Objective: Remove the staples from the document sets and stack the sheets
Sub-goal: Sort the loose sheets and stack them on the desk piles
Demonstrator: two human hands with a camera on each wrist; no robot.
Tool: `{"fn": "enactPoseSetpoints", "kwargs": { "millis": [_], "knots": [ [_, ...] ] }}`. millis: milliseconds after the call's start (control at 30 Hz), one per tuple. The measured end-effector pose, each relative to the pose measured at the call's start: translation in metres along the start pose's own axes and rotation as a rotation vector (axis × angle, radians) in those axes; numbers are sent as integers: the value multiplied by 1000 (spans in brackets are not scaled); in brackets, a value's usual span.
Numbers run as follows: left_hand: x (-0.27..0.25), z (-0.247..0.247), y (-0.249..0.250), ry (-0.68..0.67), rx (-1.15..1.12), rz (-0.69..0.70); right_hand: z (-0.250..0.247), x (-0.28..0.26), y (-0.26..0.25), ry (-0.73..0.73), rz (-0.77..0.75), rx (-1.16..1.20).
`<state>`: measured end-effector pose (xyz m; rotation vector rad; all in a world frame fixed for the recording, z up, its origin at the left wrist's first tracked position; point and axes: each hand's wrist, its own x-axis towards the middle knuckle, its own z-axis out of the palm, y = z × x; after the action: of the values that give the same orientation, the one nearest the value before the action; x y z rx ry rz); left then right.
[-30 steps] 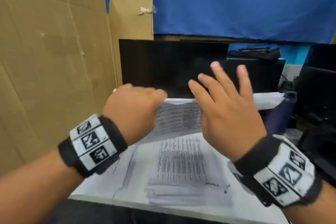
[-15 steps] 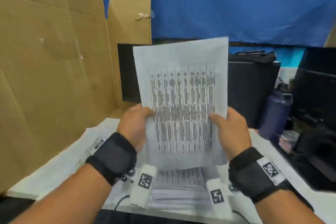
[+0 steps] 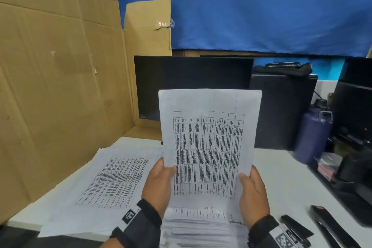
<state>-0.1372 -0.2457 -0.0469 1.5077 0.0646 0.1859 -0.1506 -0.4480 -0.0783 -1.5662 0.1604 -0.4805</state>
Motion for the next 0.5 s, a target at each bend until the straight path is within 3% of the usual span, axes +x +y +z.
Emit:
{"fn": "enactPoseSetpoints", "kwargs": {
  "millis": [300,500],
  "knots": [
    [1,4,-15,26,86,21,-6,4,-11,-34,-51,-48],
    [1,4,-13,10,112,44,-9,33,-77,-2,-234,-13]
  ]
}}
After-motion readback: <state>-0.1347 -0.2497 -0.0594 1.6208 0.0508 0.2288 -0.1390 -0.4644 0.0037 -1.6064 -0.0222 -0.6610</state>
